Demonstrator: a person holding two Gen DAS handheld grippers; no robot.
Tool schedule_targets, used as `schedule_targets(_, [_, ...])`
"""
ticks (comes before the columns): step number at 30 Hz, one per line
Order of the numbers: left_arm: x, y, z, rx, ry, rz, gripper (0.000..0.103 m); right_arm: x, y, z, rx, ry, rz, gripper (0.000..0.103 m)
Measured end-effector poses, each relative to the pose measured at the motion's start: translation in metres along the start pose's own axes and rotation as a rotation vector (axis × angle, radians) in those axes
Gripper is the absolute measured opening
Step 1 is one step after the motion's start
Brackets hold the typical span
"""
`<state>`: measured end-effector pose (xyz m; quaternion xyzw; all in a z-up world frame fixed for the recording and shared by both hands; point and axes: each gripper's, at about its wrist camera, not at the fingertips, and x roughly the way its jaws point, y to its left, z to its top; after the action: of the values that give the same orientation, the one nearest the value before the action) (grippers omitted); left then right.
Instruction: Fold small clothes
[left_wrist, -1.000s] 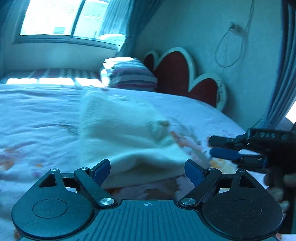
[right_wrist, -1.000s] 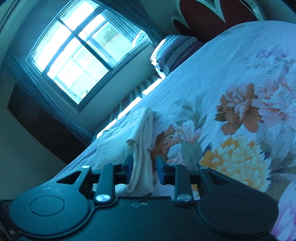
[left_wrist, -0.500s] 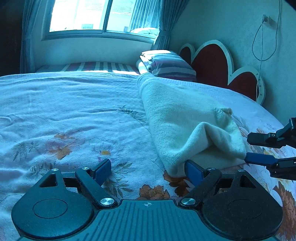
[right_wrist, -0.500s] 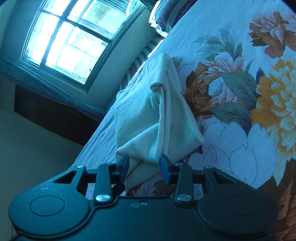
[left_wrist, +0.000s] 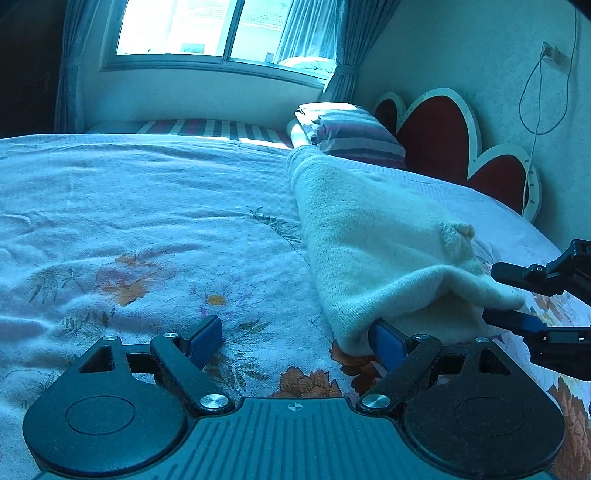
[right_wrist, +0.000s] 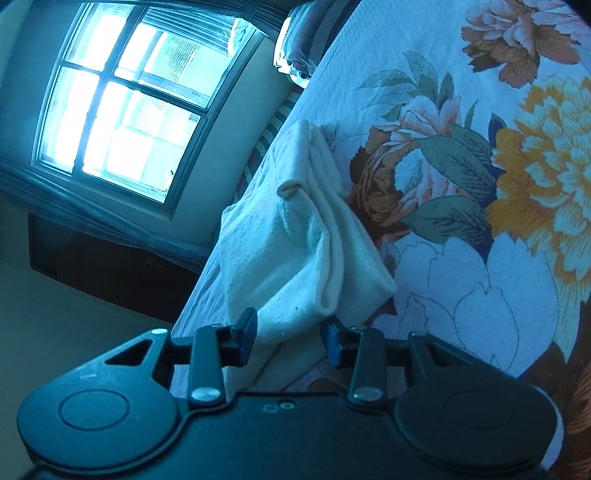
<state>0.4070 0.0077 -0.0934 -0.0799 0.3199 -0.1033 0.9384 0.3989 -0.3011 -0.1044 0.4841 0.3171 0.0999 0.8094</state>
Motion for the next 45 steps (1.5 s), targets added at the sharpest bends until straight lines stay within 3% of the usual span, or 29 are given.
schedule_targets(2, [0.001,-0.001,0.000,-0.007,0.001,0.010,0.086,0.002,0.002,0.001,-0.005,-0.018,-0.011,0.031])
schedule_targets(5, [0.002,-0.002,0.000,-0.011,0.002,0.019,0.086,0.007,0.010,0.007,-0.060,-0.030,-0.086,0.010])
schedule_targets(11, [0.002,-0.002,-0.002,-0.014,0.000,0.020,0.086,-0.009,0.036,0.017,-0.255,-0.080,-0.090,0.008])
schedule_targets(13, [0.002,-0.003,-0.003,-0.006,0.002,0.022,0.086,-0.009,0.031,0.015,-0.286,-0.075,-0.115,0.008])
schedule_targets(16, [0.002,-0.005,-0.002,0.017,0.012,0.030,0.086,0.007,0.002,0.014,-0.237,-0.002,-0.220,0.008])
schedule_targets(18, [0.001,-0.004,-0.002,0.021,0.016,0.030,0.086,0.005,-0.005,0.014,-0.204,-0.007,-0.192,0.009])
schedule_targets(25, [-0.010,0.005,-0.002,0.036,0.026,0.043,0.086,-0.004,0.002,0.017,-0.266,-0.009,-0.209,0.013])
schedule_targets(27, [-0.015,0.012,-0.002,0.031,0.025,0.067,0.086,-0.013,0.005,0.021,-0.294,-0.041,-0.246,0.022])
schedule_targets(32, [-0.022,0.020,0.016,0.021,-0.012,0.088,0.086,-0.025,0.010,0.039,-0.338,-0.098,-0.254,0.021])
schedule_targets(40, [0.023,0.006,0.078,-0.016,-0.084,-0.018,0.086,0.013,0.040,0.073,-0.476,-0.095,-0.199,0.033])
schedule_targets(43, [0.053,-0.003,0.095,-0.013,-0.058,-0.061,0.086,0.033,0.049,0.088,-0.527,-0.086,-0.191,0.033])
schedule_targets(45, [0.074,-0.007,0.104,-0.015,-0.029,-0.086,0.079,0.049,0.051,0.098,-0.549,-0.064,-0.191,0.033])
